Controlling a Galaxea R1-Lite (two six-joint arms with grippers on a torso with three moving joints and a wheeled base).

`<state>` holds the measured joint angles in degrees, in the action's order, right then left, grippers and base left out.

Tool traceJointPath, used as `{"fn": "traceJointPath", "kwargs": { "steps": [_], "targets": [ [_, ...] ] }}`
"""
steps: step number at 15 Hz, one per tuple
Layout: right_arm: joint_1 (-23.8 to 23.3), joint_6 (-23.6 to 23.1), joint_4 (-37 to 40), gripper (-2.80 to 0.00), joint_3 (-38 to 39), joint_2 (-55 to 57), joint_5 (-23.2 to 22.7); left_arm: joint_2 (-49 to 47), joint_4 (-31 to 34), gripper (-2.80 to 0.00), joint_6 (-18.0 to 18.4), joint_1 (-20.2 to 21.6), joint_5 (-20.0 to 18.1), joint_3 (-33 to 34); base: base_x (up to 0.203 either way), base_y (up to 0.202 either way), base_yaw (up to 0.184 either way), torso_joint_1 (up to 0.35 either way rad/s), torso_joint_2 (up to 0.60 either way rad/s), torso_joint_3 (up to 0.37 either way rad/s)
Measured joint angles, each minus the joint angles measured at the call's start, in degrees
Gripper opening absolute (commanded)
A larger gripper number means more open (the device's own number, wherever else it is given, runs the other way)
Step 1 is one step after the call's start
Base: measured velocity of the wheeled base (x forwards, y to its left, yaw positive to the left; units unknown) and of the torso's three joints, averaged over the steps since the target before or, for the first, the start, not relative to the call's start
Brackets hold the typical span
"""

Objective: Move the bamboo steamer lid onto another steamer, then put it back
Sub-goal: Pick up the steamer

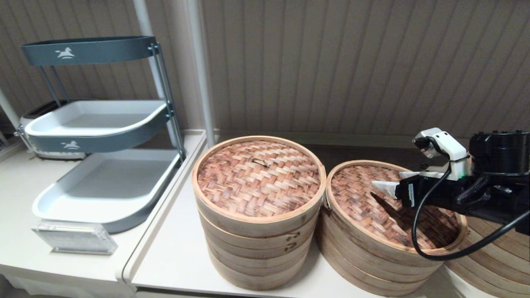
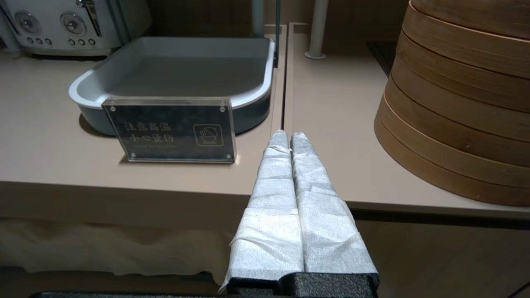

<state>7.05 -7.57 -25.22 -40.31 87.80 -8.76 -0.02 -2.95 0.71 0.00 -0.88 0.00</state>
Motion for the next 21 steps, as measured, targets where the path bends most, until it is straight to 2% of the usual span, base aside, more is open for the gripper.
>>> {"fn": "traceJointPath", "kwargs": {
  "steps": [1, 6, 12, 14, 17, 21],
  "targets": [
    [0.0, 0.0, 0.2, -2.8, 0.0, -1.3, 0.0, 0.0, 0.0, -2.8, 0.0, 0.0, 0.0, 0.0, 0.0, 0.0, 0.0, 0.0, 0.0, 0.0],
    [-1.5, 1.4, 3.7, -2.8, 0.3, -7.5, 0.1, 0.0, 0.0, -2.8, 0.0, 0.0, 0.0, 0.0, 0.0, 0.0, 0.0, 0.0, 0.0, 0.0],
    [-3.1, 2.9, 15.2, -2.8, 0.0, -20.4, 0.0, 0.0, 0.0, -2.8, 0.0, 0.0, 0.0, 0.0, 0.0, 0.0, 0.0, 0.0, 0.0, 0.0],
    [-3.4, 3.6, 21.2, -2.8, 0.5, -27.2, 0.1, 0.0, 0.0, -2.8, 0.0, 0.0, 0.0, 0.0, 0.0, 0.0, 0.0, 0.0, 0.0, 0.0],
    [-3.5, 4.1, 28.5, -2.8, 2.8, -36.6, 1.5, 0.0, 0.0, -2.8, 0.0, 0.0, 0.0, 0.0, 0.0, 0.0, 0.0, 0.0, 0.0, 0.0],
    [-3.6, 4.2, 31.5, -2.8, 7.7, -45.3, 3.7, 0.0, 0.0, -2.8, 0.0, 0.0, 0.0, 0.0, 0.0, 0.0, 0.0, 0.0, 0.0, 0.0]
  ]
}}
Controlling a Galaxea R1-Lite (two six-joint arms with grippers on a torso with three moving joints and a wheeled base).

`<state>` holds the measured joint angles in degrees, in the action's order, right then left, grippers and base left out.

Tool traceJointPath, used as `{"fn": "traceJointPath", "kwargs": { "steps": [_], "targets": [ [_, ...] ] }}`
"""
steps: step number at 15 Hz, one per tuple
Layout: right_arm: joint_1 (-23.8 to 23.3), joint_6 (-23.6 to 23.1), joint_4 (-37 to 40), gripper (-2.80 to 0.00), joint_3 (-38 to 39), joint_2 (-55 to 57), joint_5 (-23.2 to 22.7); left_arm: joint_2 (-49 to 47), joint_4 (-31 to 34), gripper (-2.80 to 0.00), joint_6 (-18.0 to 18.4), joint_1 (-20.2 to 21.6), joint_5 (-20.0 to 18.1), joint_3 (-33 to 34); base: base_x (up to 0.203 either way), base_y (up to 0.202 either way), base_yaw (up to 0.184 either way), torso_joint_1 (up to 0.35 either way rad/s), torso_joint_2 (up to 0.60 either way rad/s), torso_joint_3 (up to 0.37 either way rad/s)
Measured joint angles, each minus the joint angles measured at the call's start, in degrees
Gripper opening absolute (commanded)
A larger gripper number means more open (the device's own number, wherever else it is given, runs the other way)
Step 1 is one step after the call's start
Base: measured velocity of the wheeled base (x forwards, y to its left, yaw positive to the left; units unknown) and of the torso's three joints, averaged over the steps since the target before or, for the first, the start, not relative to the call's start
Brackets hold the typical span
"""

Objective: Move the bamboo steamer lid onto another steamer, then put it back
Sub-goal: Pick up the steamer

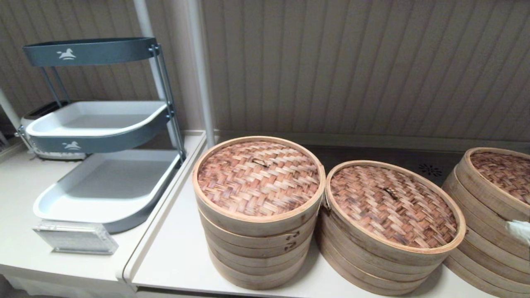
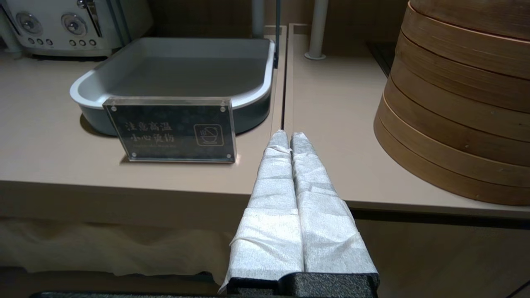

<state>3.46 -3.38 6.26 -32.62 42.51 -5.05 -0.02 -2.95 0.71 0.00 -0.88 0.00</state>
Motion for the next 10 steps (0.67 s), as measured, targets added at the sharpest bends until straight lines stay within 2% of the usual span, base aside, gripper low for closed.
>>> {"fn": "traceJointPath", "kwargs": {
  "steps": [4, 10],
  "targets": [
    [-0.2, 0.0, 2.5, -2.8, 6.8, -8.4, 2.1, 0.0, 0.0, -2.8, 0.0, 0.0, 0.0, 0.0, 0.0, 0.0, 0.0, 0.0, 0.0, 0.0],
    [-1.4, 0.0, 5.0, -2.8, 15.5, -20.3, 8.4, 0.0, 0.0, -2.8, 0.0, 0.0, 0.0, 0.0, 0.0, 0.0, 0.0, 0.0, 0.0, 0.0]
  ]
}}
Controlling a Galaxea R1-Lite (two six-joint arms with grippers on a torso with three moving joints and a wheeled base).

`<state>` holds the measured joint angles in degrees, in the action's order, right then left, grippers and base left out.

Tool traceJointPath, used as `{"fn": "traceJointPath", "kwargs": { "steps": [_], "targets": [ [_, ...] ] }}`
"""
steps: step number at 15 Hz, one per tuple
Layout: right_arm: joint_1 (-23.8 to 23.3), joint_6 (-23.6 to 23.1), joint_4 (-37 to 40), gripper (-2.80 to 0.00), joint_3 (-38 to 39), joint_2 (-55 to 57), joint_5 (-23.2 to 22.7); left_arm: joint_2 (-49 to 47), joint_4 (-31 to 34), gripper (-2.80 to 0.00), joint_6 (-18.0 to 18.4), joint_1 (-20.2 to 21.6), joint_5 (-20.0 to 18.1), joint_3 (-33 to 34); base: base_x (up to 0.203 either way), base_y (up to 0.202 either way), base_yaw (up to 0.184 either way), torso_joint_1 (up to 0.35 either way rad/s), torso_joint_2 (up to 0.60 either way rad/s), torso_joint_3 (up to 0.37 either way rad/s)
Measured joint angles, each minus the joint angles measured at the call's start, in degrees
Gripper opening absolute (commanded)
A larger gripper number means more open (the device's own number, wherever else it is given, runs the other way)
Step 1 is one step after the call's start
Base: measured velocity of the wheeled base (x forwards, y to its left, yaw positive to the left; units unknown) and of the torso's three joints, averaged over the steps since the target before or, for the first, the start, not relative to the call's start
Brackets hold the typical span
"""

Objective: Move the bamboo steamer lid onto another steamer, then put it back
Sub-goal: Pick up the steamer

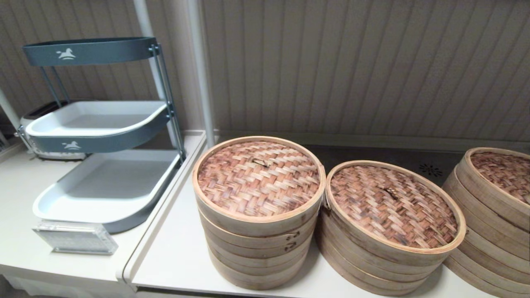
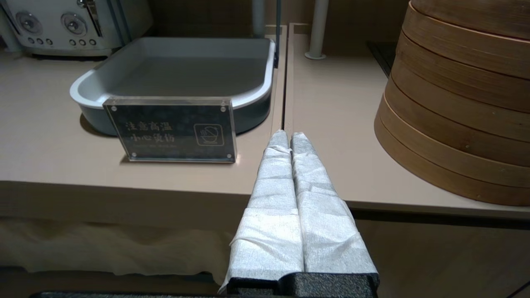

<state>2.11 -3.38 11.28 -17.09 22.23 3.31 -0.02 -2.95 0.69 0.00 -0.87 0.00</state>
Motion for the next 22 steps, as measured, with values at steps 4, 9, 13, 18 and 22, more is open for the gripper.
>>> {"fn": "traceJointPath", "kwargs": {
  "steps": [4, 9, 13, 18, 22],
  "targets": [
    [-2.9, 0.1, -1.0, -2.8, 6.8, -6.7, 0.9, 0.0, 0.0, -2.8, 0.0, 0.0, 0.0, 0.0, 0.0, 0.0, 0.0, 0.0, 0.0, 0.0],
    [-2.9, 0.7, -6.0, -2.8, 13.5, -16.2, 0.0, 0.0, 0.0, -2.8, 0.0, 0.0, 0.0, 0.0, 0.0, 0.0, 0.0, 0.0, 0.0, 0.0],
    [-2.9, 0.8, -7.0, -2.8, 14.6, -20.9, -2.0, 0.0, 0.0, -2.8, 0.0, 0.0, 0.0, 0.0, 0.0, 0.0, 0.0, 0.0, 0.0, 0.0],
    [-2.8, 0.9, -13.3, -2.8, 17.1, -22.2, -4.1, 0.0, 0.0, -2.8, 0.0, 0.0, 0.0, 0.0, 0.0, 0.0, 0.0, 0.0, 0.0, 0.0],
    [-2.7, 1.4, -13.7, -2.8, 17.1, -22.2, -4.0, 0.0, 0.0, -2.8, 0.0, 0.0, 0.0, 0.0, 0.0, 0.0, 0.0, 0.0, 0.0, 0.0]
  ]
}}
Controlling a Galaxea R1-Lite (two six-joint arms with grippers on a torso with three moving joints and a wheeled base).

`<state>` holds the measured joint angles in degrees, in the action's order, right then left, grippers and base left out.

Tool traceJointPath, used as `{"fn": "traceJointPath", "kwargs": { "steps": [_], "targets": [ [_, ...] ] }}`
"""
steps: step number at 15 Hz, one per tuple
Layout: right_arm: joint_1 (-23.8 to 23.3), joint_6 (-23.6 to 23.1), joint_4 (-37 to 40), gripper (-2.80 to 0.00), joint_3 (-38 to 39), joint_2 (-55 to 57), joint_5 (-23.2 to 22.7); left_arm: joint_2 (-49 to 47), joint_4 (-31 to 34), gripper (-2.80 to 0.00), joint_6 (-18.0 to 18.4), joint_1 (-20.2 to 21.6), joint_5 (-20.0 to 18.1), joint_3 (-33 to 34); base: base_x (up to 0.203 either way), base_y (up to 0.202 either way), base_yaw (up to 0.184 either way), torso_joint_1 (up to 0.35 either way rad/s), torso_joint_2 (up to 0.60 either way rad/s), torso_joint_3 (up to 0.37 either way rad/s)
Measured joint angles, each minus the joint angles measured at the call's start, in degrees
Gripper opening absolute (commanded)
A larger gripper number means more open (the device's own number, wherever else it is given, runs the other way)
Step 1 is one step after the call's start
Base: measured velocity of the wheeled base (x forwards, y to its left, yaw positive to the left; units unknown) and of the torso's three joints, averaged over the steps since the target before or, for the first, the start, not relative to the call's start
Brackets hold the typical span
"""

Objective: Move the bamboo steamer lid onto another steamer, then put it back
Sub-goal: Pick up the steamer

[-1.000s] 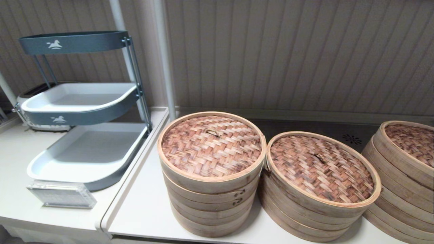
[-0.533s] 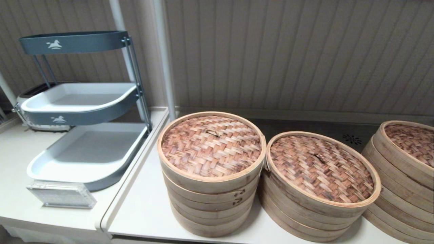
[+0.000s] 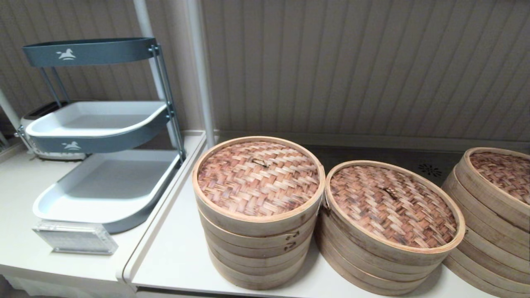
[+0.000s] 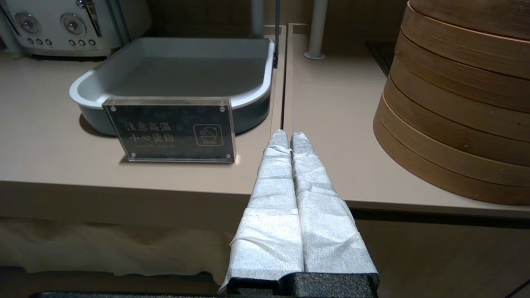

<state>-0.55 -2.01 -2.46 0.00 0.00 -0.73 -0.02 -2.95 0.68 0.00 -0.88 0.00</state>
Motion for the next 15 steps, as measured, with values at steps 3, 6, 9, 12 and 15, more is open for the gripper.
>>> {"fn": "traceJointPath", "kwargs": {
  "steps": [3, 6, 9, 12, 15],
  "targets": [
    [0.0, 0.1, -0.1, -2.8, 0.0, 0.0, 0.0, 0.0, 0.0, -2.8, 0.0, 0.0, 0.0, 0.0, 0.0, 0.0, 0.0, 0.0, 0.0, 0.0],
    [0.0, 0.1, -0.1, -2.8, 0.0, 0.0, 0.0, 0.0, 0.0, -2.8, 0.0, 0.0, 0.0, 0.0, 0.0, 0.0, 0.0, 0.0, 0.0, 0.0],
    [0.0, 0.1, -0.1, -2.8, 0.0, 0.0, 0.0, 0.0, 0.0, -2.8, 0.0, 0.0, 0.0, 0.0, 0.0, 0.0, 0.0, 0.0, 0.0, 0.0],
    [0.0, 0.2, -0.1, -2.8, 0.0, 0.0, 0.0, 0.0, 0.0, -2.8, 0.0, 0.0, 0.0, 0.0, 0.0, 0.0, 0.0, 0.0, 0.0, 0.0],
    [0.0, 0.2, -0.1, -2.8, 0.0, 0.0, 0.0, 0.0, 0.0, -2.8, 0.0, 0.0, 0.0, 0.0, 0.0, 0.0, 0.0, 0.0, 0.0, 0.0]
  ]
}}
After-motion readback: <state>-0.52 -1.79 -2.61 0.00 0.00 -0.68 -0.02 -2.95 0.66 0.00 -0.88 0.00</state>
